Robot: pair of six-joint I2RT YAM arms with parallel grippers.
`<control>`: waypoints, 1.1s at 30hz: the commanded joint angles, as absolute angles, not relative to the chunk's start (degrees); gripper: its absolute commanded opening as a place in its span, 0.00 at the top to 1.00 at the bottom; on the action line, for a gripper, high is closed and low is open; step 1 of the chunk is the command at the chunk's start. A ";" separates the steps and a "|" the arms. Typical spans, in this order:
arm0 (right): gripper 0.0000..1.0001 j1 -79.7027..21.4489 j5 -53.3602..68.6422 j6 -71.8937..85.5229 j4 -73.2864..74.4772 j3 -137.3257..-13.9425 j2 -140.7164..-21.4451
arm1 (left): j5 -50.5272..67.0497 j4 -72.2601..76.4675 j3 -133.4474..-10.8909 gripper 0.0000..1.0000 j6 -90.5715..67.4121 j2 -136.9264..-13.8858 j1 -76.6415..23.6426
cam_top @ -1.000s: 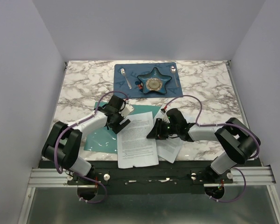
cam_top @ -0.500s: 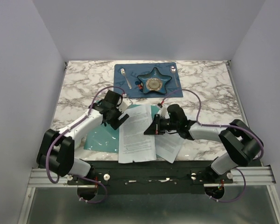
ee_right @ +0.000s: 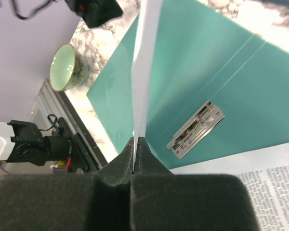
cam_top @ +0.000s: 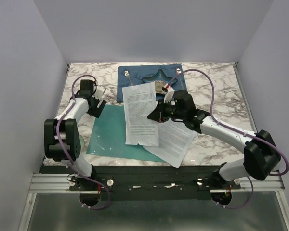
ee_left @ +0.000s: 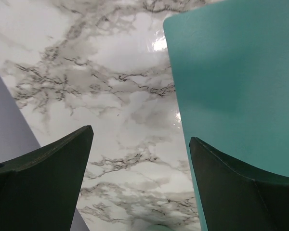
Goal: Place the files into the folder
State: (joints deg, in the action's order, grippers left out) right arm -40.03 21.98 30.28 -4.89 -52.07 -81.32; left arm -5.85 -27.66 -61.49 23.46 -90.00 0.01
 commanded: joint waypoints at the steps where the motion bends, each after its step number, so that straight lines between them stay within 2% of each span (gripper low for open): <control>1: 0.99 -39.99 17.85 25.23 1.67 -55.37 -81.92 | -10.63 -25.40 -65.47 0.06 21.62 -96.92 1.93; 8: 0.99 -39.64 17.58 24.61 2.20 -55.37 -81.47 | -14.94 -22.33 -66.88 0.08 22.59 -102.21 2.20; 19: 0.99 -39.73 17.85 24.52 2.29 -54.93 -81.48 | -13.27 -22.94 -62.76 0.09 25.48 -106.00 0.88; 33: 0.99 -38.32 12.39 25.13 4.83 -48.35 -73.66 | -3.87 -29.26 -59.15 0.09 26.98 -101.16 -6.32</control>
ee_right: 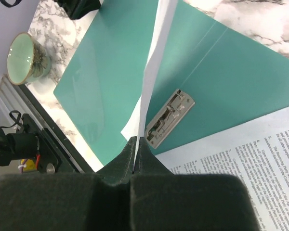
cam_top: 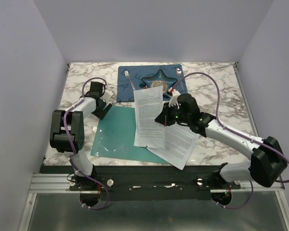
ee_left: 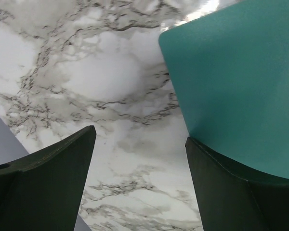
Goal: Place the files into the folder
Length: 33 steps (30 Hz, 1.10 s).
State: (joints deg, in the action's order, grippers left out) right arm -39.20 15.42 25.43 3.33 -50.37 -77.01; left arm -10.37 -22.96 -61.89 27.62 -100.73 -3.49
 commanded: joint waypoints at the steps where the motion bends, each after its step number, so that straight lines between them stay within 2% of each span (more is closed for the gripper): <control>1: 0.99 -38.23 12.31 25.14 4.92 -47.56 -73.30 | -3.43 -29.62 -58.98 0.09 26.72 -100.99 -6.76; 12: 0.99 -36.91 14.14 25.22 6.15 -45.52 -69.52 | -3.51 -29.88 -56.60 0.09 25.49 -99.05 -10.37; 22: 0.99 -36.91 23.73 21.27 6.41 -50.71 -72.86 | 2.80 -38.58 -67.93 0.09 22.94 -96.95 -2.81; 33: 0.99 -37.00 28.83 16.79 11.86 -55.98 -75.67 | 5.19 -38.24 -68.12 0.07 20.48 -97.91 -8.26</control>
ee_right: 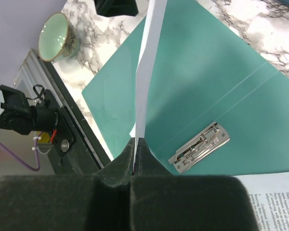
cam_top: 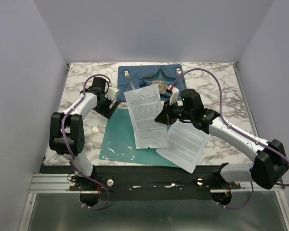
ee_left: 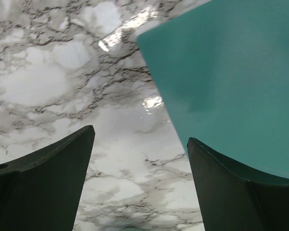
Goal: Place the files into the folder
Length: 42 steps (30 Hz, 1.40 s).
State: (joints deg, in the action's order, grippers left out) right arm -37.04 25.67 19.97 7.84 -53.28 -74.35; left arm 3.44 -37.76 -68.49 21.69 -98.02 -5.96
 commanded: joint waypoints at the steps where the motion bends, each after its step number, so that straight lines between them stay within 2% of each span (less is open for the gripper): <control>1: 0.99 -37.00 28.74 16.61 12.21 -56.16 -75.76 | 5.19 -37.45 -67.94 0.07 20.13 -98.43 -8.44; 8: 0.99 -37.00 23.30 14.86 14.41 -56.34 -74.01 | 2.20 -35.16 -67.33 0.06 19.60 -101.07 -8.88; 17: 0.99 -37.00 23.82 17.75 12.67 -55.64 -75.41 | 0.62 -33.93 -65.48 0.06 19.25 -101.87 -8.96; 22: 0.99 -37.09 24.08 19.51 11.25 -55.55 -76.38 | 0.79 -33.22 -64.34 0.02 18.55 -100.90 -9.14; 42: 0.99 -37.70 23.91 23.91 5.89 -54.58 -79.63 | 0.44 -31.55 -61.35 0.03 18.81 -98.96 -9.23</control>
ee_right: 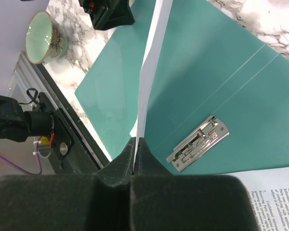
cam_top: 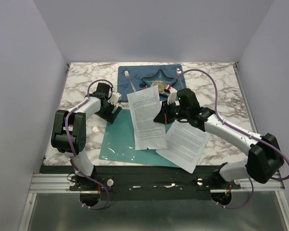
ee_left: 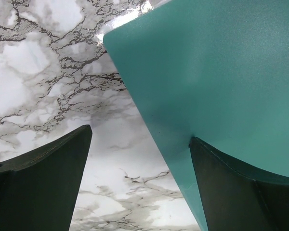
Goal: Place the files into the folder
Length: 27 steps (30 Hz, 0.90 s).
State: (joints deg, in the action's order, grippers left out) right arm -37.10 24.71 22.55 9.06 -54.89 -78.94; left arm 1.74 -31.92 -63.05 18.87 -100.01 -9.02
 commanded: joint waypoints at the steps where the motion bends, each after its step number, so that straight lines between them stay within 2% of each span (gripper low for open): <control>1: 0.99 -37.71 23.91 24.25 5.54 -54.32 -79.80 | 0.44 -31.55 -61.26 0.03 18.72 -98.79 -9.23; 11: 0.99 -38.14 25.05 25.14 2.81 -53.26 -82.18 | 0.44 -31.46 -60.65 0.03 19.25 -97.56 -9.23; 27: 0.99 -38.23 24.69 22.58 6.60 -53.62 -80.77 | -1.32 -30.94 -59.50 0.04 19.78 -96.77 -9.23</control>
State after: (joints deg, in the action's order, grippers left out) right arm -37.82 24.23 22.41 6.76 -53.89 -81.10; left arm 0.36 -30.63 -60.49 19.03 -97.91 -9.13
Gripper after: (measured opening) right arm 0.012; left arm 0.968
